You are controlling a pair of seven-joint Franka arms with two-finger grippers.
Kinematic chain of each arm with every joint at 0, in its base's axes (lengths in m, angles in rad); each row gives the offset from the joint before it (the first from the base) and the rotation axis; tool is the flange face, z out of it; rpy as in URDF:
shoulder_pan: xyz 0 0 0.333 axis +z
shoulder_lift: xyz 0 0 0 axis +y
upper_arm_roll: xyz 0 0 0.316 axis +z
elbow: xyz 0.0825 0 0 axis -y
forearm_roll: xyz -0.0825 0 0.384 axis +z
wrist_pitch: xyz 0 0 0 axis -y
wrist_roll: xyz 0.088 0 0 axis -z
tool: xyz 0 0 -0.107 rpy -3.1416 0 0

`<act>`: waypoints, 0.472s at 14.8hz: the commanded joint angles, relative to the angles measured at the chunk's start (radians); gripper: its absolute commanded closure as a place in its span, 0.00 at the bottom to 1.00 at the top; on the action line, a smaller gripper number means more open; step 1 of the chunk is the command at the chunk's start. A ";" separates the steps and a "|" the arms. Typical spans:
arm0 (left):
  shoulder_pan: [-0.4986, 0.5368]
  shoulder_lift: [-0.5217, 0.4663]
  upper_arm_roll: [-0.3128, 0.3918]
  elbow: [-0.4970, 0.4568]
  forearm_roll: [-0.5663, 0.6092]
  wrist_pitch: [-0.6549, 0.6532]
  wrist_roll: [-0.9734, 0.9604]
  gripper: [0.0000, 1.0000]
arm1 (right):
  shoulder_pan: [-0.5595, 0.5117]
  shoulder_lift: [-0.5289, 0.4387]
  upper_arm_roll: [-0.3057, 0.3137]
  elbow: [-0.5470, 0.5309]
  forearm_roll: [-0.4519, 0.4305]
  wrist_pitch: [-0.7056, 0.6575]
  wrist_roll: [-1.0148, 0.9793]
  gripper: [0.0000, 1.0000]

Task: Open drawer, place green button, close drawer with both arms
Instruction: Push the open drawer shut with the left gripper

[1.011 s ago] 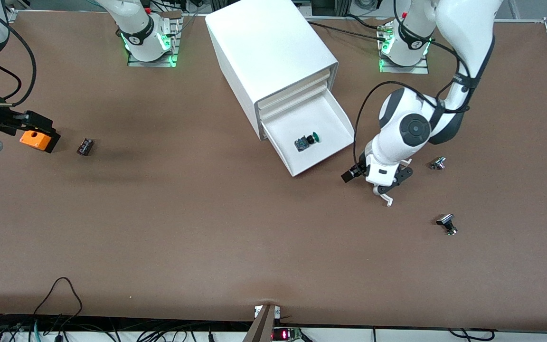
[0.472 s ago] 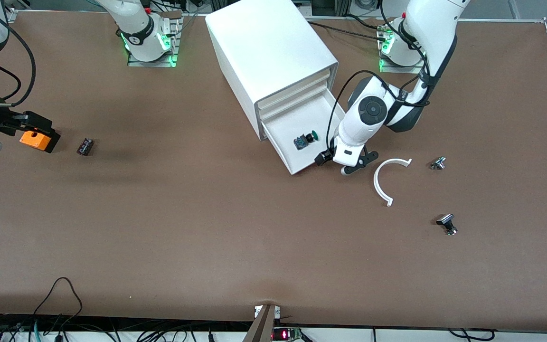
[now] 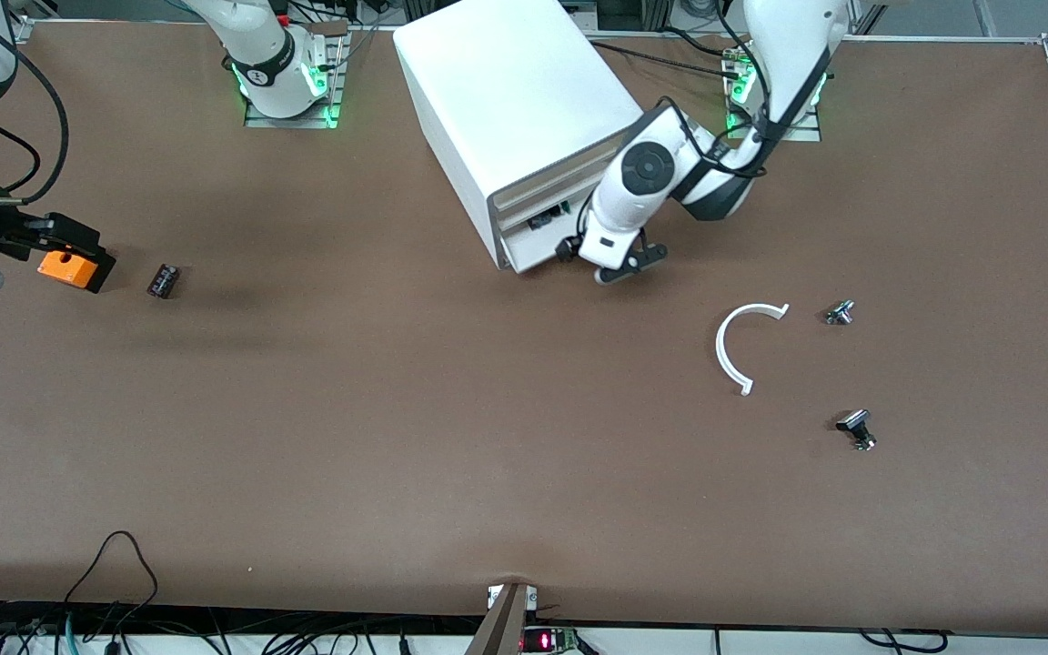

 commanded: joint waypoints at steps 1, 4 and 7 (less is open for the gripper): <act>-0.001 -0.034 -0.027 -0.035 -0.012 -0.013 -0.015 0.00 | -0.003 -0.011 -0.001 0.001 0.008 -0.001 -0.011 0.00; 0.000 -0.036 -0.029 -0.038 -0.012 -0.014 -0.014 0.00 | -0.003 -0.011 0.001 0.001 0.008 -0.001 -0.011 0.00; 0.008 -0.041 -0.053 -0.047 -0.012 -0.033 0.000 0.00 | -0.003 -0.010 0.001 0.001 0.008 0.000 -0.011 0.00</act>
